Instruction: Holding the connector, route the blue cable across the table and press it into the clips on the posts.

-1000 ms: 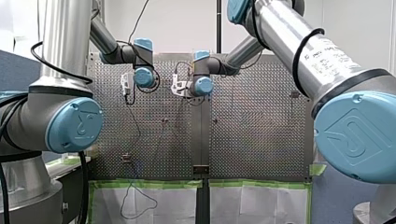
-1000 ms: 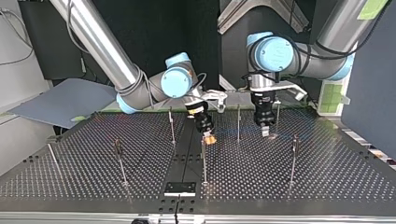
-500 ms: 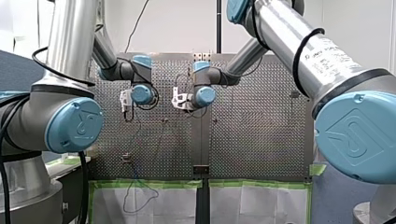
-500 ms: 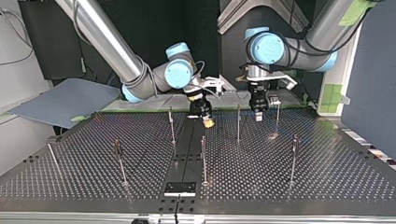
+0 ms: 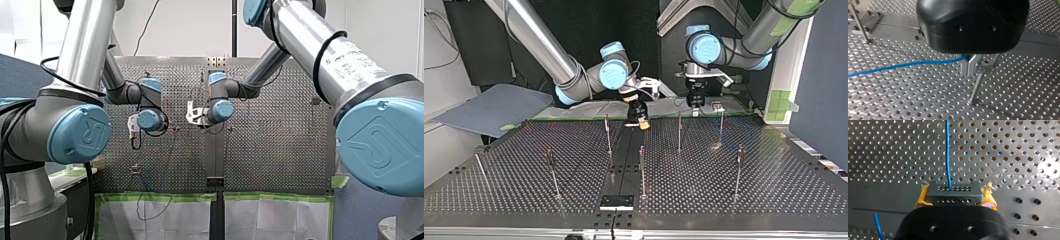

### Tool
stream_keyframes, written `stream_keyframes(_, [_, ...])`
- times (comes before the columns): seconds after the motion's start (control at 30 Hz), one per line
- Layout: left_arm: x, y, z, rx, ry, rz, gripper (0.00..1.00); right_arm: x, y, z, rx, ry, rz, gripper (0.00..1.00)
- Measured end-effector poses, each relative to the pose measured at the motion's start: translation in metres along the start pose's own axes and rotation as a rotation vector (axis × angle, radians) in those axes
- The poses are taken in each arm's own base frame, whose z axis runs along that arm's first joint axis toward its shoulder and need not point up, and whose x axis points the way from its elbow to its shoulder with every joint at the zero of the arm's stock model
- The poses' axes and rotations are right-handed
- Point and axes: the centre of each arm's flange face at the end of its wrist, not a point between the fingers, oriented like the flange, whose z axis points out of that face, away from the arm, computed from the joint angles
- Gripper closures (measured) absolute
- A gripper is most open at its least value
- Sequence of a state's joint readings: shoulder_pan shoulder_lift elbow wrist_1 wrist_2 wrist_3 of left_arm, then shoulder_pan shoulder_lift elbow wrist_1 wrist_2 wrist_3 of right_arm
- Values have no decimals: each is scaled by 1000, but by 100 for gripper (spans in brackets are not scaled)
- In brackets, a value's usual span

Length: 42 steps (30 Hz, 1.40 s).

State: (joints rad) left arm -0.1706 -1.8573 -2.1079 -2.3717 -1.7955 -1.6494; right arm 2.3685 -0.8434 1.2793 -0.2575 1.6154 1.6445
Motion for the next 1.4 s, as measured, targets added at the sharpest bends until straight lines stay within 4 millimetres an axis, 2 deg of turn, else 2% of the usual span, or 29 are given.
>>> stream_keyframes(0.23, [11,-3,7,38,-16,-33,100,-9,3,2,-3,-2,1,100])
stream_keyframes(0.43, [28,-5,12,73,-11,-39,100,-37,6,8,-8,-41,0,100])
stream_keyframes(0.57, [31,-4,15,76,-12,-41,100,-45,8,10,-11,-52,1,100])
stream_keyframes(1.0, [27,5,35,70,-30,-54,100,-35,38,21,-46,-28,24,100])
stream_keyframes(1.23, [38,10,56,65,-19,-57,100,-33,45,23,-55,-25,23,100])
stream_keyframes(1.4, [32,12,71,66,-30,-60,100,-31,50,24,-62,-18,22,100])
